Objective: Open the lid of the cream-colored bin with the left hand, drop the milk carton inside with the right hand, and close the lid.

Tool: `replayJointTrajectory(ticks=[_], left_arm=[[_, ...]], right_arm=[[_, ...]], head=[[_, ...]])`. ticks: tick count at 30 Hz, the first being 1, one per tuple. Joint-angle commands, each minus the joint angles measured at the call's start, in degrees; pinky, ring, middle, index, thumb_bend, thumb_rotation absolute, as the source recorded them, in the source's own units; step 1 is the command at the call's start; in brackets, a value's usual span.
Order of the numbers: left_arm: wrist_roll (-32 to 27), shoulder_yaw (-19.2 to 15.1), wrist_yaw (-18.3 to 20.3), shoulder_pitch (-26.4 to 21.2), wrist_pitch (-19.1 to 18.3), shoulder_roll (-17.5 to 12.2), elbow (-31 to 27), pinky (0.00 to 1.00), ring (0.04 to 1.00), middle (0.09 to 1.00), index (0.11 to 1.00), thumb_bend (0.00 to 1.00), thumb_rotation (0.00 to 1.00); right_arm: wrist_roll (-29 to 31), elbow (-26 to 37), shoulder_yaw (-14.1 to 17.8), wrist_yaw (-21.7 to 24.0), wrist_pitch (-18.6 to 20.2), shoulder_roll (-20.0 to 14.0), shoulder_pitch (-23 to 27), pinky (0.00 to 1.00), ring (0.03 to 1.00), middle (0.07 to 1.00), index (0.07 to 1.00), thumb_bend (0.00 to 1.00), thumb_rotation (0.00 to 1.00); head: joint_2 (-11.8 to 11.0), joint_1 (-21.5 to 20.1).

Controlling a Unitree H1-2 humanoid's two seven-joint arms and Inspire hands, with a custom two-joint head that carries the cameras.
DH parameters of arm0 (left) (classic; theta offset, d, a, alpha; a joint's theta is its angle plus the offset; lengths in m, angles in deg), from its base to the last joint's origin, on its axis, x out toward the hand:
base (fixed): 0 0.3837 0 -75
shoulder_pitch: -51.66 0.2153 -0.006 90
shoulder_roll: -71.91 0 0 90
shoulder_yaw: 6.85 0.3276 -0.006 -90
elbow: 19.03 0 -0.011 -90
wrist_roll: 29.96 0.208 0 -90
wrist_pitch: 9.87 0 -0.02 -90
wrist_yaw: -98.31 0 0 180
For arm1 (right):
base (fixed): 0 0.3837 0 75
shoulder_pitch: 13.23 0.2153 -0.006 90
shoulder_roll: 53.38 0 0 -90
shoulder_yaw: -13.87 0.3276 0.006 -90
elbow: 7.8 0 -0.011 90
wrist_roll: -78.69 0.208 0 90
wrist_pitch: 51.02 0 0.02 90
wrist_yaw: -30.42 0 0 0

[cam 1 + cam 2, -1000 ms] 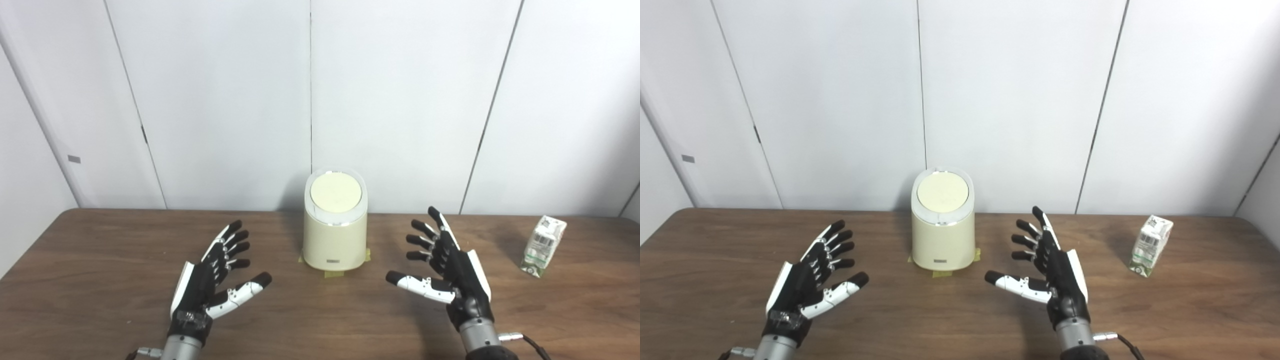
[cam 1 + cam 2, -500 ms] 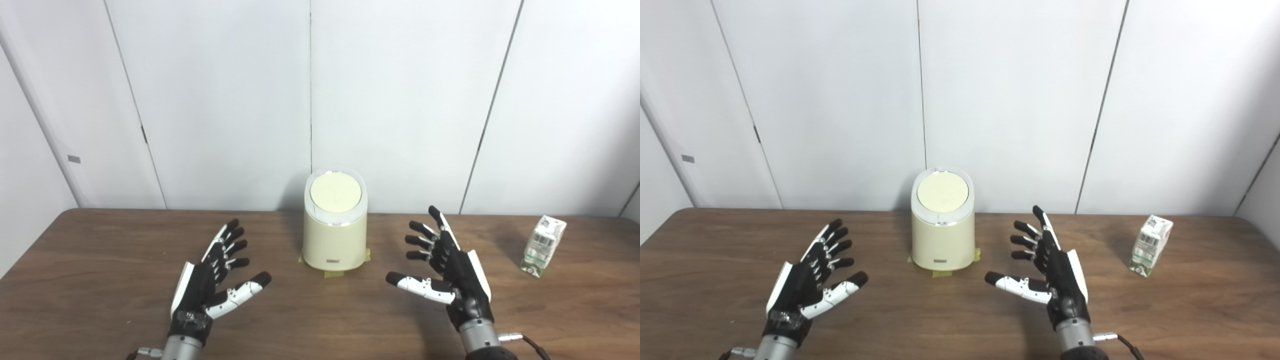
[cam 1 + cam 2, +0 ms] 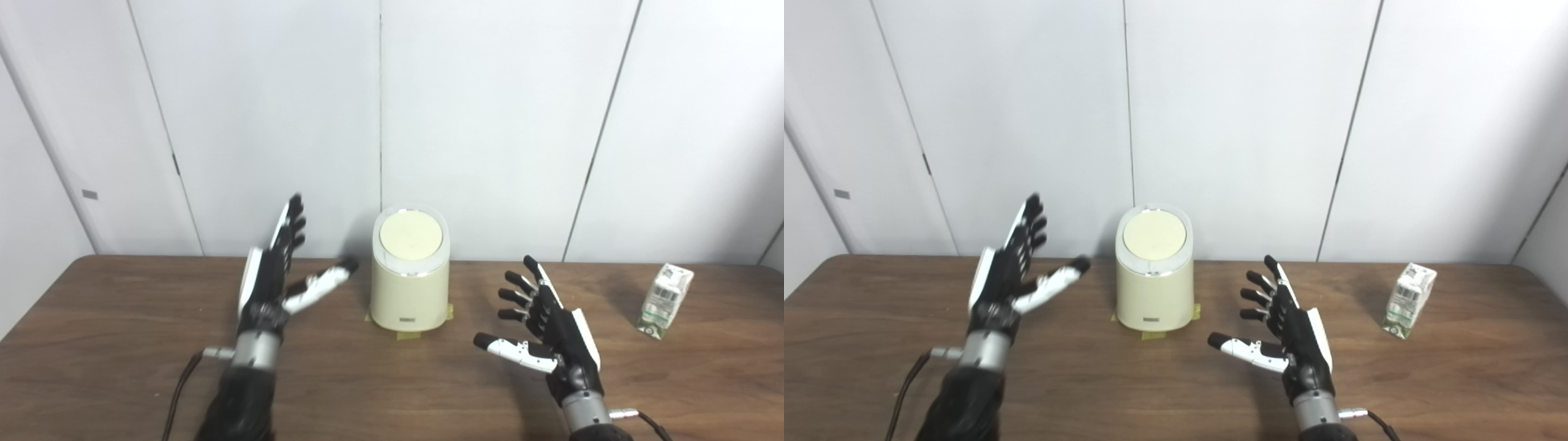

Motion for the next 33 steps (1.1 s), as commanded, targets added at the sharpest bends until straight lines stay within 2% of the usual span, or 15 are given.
replayJointTrajectory(ticks=[1,4,8,12,16,21,30,33], left_arm=[[1.27,0.26,-1.04,-4.69,-0.92,-0.27,0.75,0.94,0.998,1.000,1.000,0.91,0.33],[3.35,1.03,-1.91,-8.13,-1.85,-0.56,3.64,0.97,1.000,1.000,1.000,0.92,0.32],[8.68,2.75,-4.36,-12.58,-4.45,-0.96,7.27,1.00,1.000,1.000,1.000,0.97,0.37],[11.06,4.00,-5.66,-16.33,-5.95,-1.46,11.37,0.92,1.000,1.000,1.000,0.99,0.39],[12.63,5.78,-5.53,-19.17,-5.04,-3.07,15.65,0.90,1.000,1.000,1.000,1.00,0.41],[13.40,7.11,-5.91,-20.60,-4.13,-4.38,19.33,0.95,1.000,1.000,1.000,1.00,0.39],[16.17,9.32,-6.53,-21.49,-6.05,-5.06,22.82,0.92,1.000,1.000,1.000,0.99,0.38],[17.60,10.39,-6.68,-21.47,-5.98,-5.38,23.50,0.95,1.000,1.000,1.000,0.97,0.36]], right_arm=[[0.19,1.40,0.10,-0.22,-3.13,0.17,2.49,0.66,0.783,0.866,0.946,0.75,0.14],[0.05,1.73,-0.03,-0.40,-2.99,0.50,2.40,0.66,0.784,0.864,0.944,0.75,0.13],[-0.78,2.34,-0.35,-0.80,-2.99,0.78,2.41,0.65,0.778,0.860,0.946,0.75,0.15],[-1.06,2.73,-0.21,-1.61,-3.57,1.46,2.21,0.65,0.776,0.857,0.942,0.74,0.13],[-1.43,2.61,0.13,-2.64,-4.55,2.00,2.20,0.66,0.763,0.842,0.930,0.73,0.16],[-1.59,2.93,0.21,-2.83,-4.91,2.39,2.07,0.65,0.762,0.844,0.926,0.75,0.19],[-2.15,4.41,-0.09,-3.42,-3.67,3.24,1.67,0.67,0.770,0.853,0.923,0.75,0.20],[-2.18,4.73,0.01,-3.49,-3.30,3.48,1.65,0.67,0.772,0.852,0.919,0.75,0.20]], head=[[0.07,-0.01],[0.20,-0.13],[0.31,-0.46],[0.35,-0.87],[0.48,-1.13],[0.72,-1.67],[1.25,-2.36],[1.44,-2.54]])
